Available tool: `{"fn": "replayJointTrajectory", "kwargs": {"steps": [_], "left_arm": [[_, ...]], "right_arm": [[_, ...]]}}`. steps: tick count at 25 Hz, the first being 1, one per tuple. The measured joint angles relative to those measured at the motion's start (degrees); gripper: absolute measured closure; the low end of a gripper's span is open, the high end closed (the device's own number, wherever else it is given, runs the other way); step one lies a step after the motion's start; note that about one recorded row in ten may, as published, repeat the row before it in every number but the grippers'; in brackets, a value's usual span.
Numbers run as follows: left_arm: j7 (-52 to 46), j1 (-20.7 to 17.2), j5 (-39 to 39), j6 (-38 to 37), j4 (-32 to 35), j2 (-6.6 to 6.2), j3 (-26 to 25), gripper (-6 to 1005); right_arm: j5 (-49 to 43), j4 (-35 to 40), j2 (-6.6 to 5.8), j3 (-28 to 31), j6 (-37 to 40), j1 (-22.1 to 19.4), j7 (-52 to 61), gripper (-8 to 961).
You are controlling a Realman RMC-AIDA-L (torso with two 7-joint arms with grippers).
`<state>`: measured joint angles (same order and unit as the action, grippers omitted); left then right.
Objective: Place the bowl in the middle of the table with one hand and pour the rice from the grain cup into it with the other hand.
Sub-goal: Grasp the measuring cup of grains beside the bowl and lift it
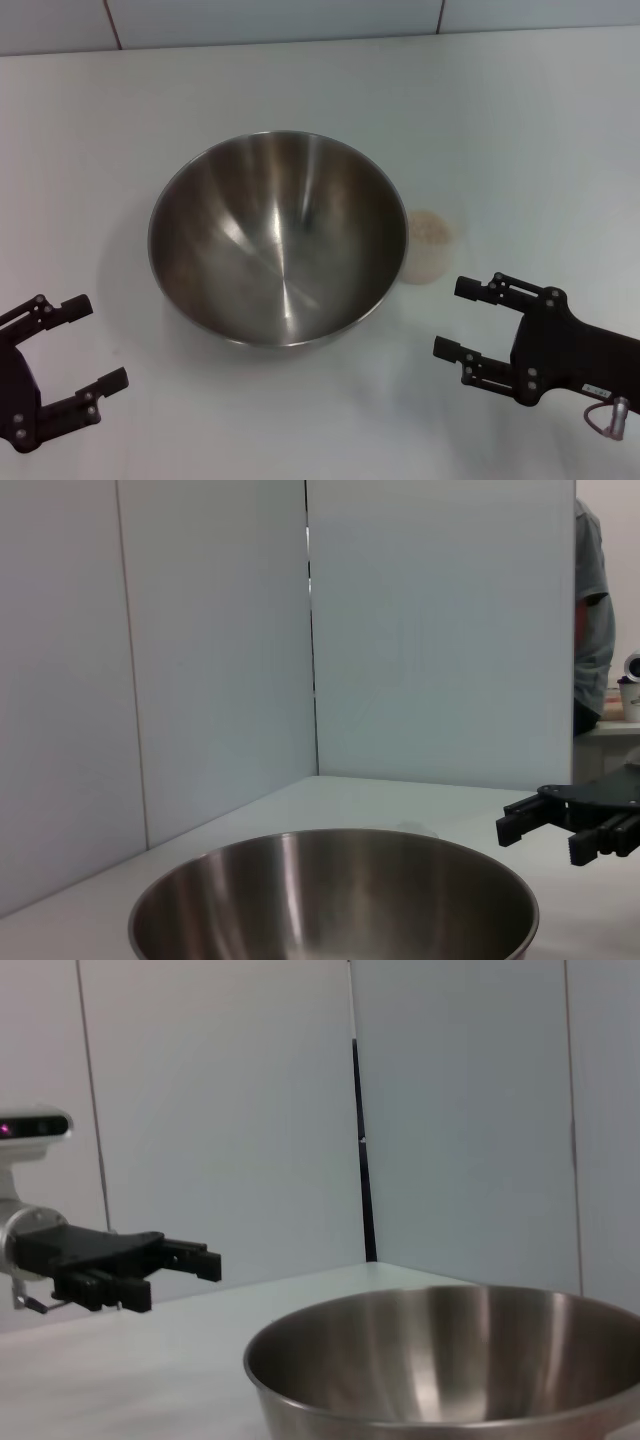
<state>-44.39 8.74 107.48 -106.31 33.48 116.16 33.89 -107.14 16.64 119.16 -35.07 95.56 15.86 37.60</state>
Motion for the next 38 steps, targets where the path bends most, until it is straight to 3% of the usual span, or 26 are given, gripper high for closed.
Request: {"fn": "replayJointTrajectory", "kwargs": {"steps": [12,25,29,38], "left_arm": [[-0.01,0.18,0.0,-0.22,0.0,-0.52,-0.01,203],[-0.43,0.01,-0.1,-0.69,0.01,-0.96,-0.06,203],[-0.47,-0.13,-0.13,-0.84,0.0,-1.16,-0.05,203],[-0.73,-0.19,-0.36,-0.92,0.0,-1.57,-0.18,203]], "right_arm": [[0.01,-3.71,0.03,7.6,5.63,-2.87,-3.86,249],[0.1,-14.19,0.11,25.44,7.56,-6.71,-14.66,250],[0.09,-15.89,0.33,30.27,5.96,-7.52,-14.94,250],[-0.08,-17.71,0.35,31.56,-1.47,-5.9,-15.68,250]]}}
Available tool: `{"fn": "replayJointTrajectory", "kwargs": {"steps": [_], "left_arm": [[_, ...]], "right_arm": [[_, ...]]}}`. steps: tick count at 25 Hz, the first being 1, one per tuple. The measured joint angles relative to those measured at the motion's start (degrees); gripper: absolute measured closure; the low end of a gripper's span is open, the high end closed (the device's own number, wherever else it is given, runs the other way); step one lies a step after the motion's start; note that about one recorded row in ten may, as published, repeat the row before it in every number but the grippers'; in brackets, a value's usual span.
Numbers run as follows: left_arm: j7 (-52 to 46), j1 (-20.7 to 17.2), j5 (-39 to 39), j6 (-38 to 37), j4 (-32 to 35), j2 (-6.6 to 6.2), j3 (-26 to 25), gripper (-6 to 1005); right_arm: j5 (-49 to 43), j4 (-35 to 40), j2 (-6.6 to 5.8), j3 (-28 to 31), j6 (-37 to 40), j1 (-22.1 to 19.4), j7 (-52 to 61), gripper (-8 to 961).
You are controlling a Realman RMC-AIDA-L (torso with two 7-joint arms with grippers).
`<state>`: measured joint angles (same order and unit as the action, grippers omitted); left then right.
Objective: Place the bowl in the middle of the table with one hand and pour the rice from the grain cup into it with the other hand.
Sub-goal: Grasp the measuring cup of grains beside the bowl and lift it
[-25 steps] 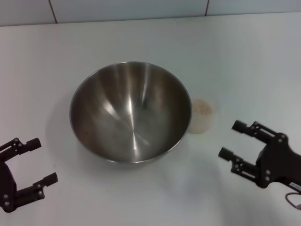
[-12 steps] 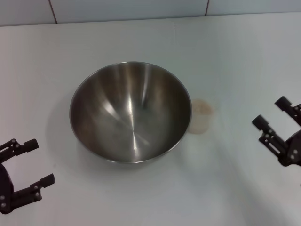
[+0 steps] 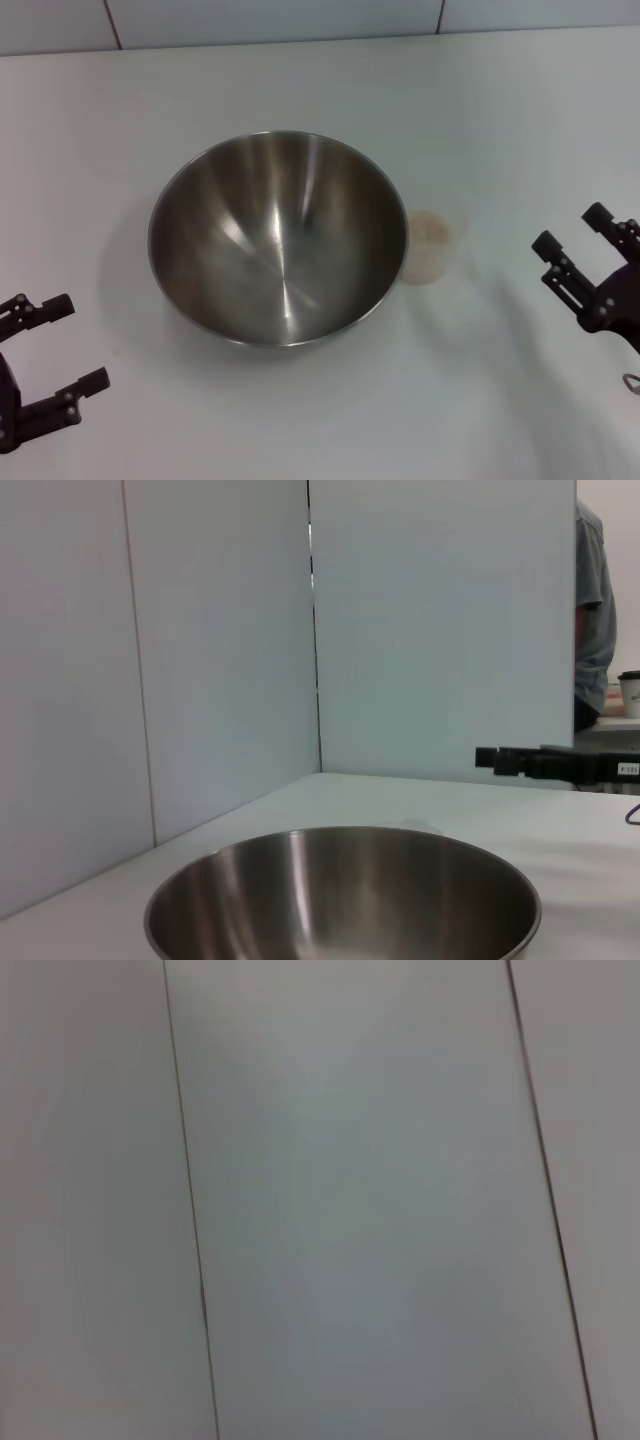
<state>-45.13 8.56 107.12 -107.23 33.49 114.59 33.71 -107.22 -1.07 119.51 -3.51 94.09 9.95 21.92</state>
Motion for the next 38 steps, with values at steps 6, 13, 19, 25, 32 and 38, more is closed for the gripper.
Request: {"fn": "replayJointTrajectory", "kwargs": {"steps": [6,13,19,25,32,38], "left_arm": [[-0.09,0.04,-0.04,-0.27,0.06,0.0,-0.57,203],[-0.49,0.2,-0.08,-0.43,0.1,0.05,-0.57,204],[-0.74,0.3,-0.11,-0.75,0.45,0.12,-0.59,204],[-0.83,0.32,-0.17,-0.78,0.44,0.11,-0.76,205],[-0.84,0.28,-0.21,-0.98,0.51,0.21,-0.75,205],[-0.84,0.08,-0.23,-1.15,0.53,0.27,-1.22,206]], "right_arm": [[-0.26,-0.14,0.04,-0.12,-5.13,1.28,-0.02,250],[-0.4,-0.32,0.03,-0.16,-9.36,2.39,-0.04,250],[-0.45,-0.42,-0.02,-0.21,-11.27,3.08,-0.05,249],[-0.57,-0.42,-0.08,-0.29,-11.69,3.59,-0.05,249],[-0.74,-0.43,-0.07,-1.02,-14.22,5.24,-0.05,249],[-0.74,-0.45,-0.06,-1.53,-15.51,6.53,-0.05,250]]}}
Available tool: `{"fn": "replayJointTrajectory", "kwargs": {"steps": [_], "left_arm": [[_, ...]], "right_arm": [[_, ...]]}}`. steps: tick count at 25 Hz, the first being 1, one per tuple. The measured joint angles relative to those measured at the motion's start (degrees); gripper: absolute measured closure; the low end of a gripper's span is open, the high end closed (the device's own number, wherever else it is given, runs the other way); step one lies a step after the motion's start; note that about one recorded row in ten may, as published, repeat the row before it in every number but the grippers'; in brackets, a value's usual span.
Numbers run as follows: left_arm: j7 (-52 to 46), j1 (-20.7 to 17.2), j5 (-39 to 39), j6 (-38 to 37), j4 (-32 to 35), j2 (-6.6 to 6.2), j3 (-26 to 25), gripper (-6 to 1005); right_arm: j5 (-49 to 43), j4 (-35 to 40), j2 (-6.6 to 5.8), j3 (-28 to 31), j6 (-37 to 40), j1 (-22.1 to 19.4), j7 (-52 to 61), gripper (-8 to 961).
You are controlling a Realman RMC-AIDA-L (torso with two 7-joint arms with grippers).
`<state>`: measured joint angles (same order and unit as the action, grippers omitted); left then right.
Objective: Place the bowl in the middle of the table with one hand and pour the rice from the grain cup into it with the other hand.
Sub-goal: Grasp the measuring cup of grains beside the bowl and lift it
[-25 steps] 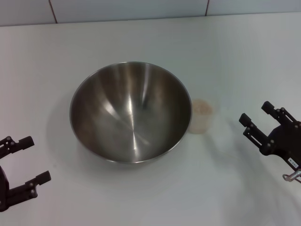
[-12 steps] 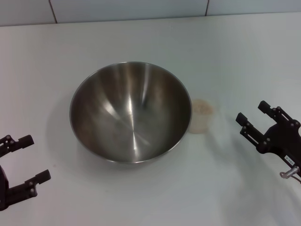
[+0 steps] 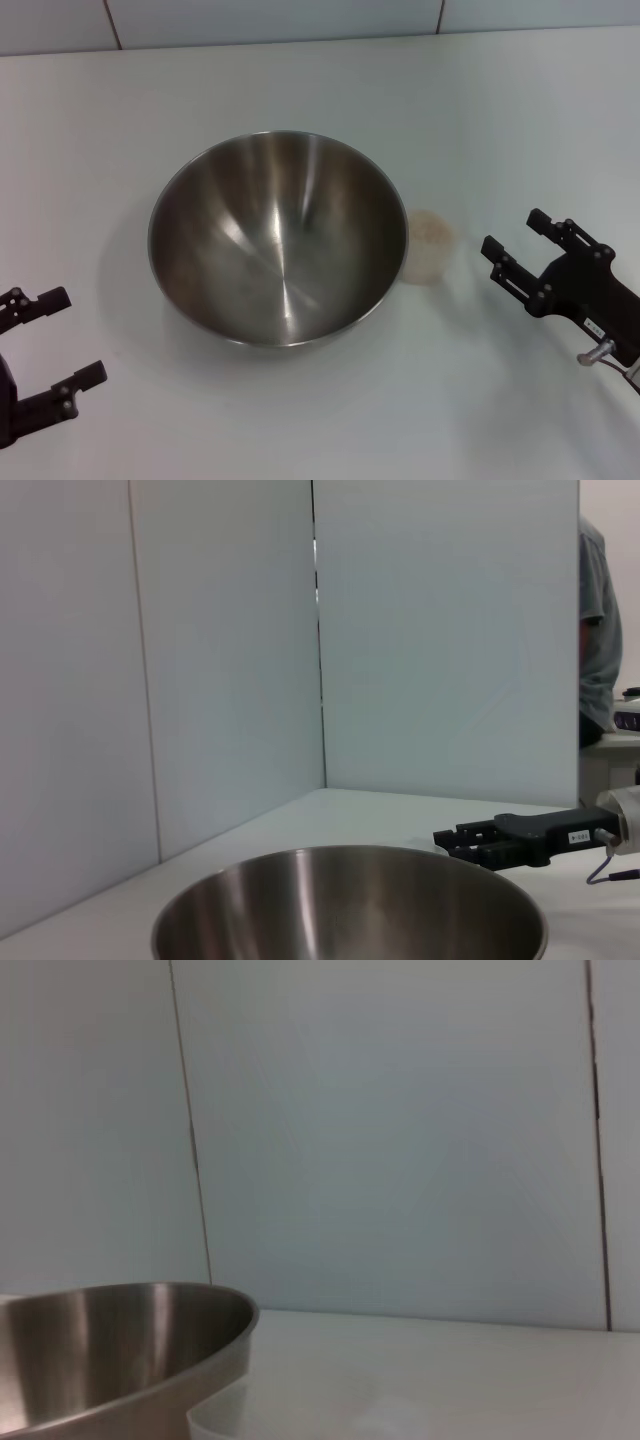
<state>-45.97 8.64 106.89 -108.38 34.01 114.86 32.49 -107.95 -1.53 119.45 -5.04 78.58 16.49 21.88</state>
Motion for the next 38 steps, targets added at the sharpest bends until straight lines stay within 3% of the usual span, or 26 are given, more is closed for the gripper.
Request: {"fn": "replayJointTrajectory", "kwargs": {"steps": [38], "left_arm": [[-0.02,-0.9,-0.1,-3.28,0.21,-0.17,-3.91,208]], "right_arm": [[0.74,-0.06,0.08,0.61,-6.19,5.57,0.07,262]]}}
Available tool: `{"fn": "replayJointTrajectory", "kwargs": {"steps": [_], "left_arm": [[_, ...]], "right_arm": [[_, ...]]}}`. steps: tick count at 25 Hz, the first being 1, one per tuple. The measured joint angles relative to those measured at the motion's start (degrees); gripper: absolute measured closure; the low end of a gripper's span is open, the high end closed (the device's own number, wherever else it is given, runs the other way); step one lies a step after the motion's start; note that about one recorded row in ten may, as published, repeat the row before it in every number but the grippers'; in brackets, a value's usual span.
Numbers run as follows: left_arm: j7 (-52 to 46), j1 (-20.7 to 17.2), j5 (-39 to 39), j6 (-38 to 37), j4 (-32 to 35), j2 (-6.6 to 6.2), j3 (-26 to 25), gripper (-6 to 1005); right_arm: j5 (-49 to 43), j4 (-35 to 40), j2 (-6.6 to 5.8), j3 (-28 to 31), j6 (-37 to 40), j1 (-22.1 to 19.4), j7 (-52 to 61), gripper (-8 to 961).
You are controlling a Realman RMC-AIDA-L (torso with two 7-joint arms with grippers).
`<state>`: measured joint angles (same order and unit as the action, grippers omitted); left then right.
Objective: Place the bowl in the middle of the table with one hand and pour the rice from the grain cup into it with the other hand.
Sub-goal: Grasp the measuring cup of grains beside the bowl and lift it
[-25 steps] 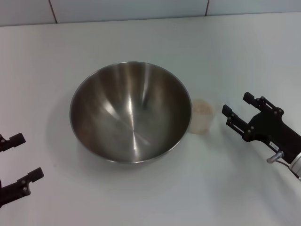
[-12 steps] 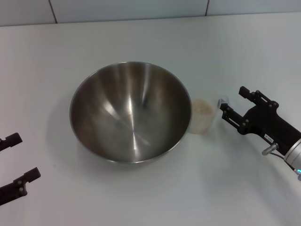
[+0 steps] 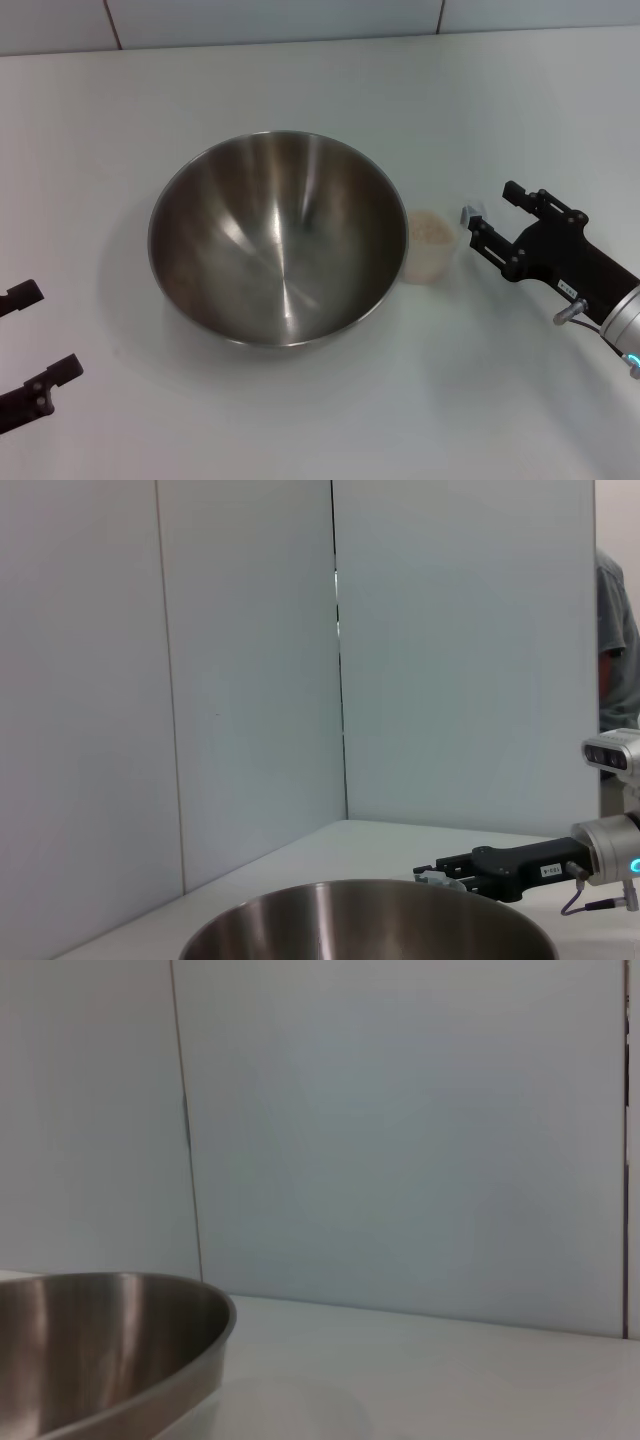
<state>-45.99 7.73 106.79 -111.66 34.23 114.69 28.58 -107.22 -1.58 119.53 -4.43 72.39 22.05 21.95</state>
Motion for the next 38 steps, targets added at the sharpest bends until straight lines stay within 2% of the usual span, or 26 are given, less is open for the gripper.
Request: {"fn": "replayJointTrajectory", "kwargs": {"steps": [4,7,17,23,38], "left_arm": [[-0.07,-0.06,0.0,-0.08,0.58,0.0,-0.19,208],[-0.14,-0.24,0.0,-0.09,0.6,0.04,-0.25,208],[-0.15,-0.44,0.0,-0.55,0.58,0.1,-1.42,208],[-0.14,-0.44,0.0,-0.57,0.57,0.16,-1.43,208],[-0.08,-0.61,0.06,-0.57,0.55,0.42,-1.6,208]], "right_arm": [[0.0,0.0,0.0,0.04,-0.15,0.4,0.0,306],[0.0,0.0,0.0,0.05,-0.15,0.67,-0.01,499],[-0.21,-1.06,0.0,-0.14,-1.47,2.51,-0.04,737],[-0.13,-1.21,0.0,0.15,-1.22,2.62,-0.12,911],[-0.01,-0.94,-0.16,2.44,1.74,1.03,-0.15,935]]}}
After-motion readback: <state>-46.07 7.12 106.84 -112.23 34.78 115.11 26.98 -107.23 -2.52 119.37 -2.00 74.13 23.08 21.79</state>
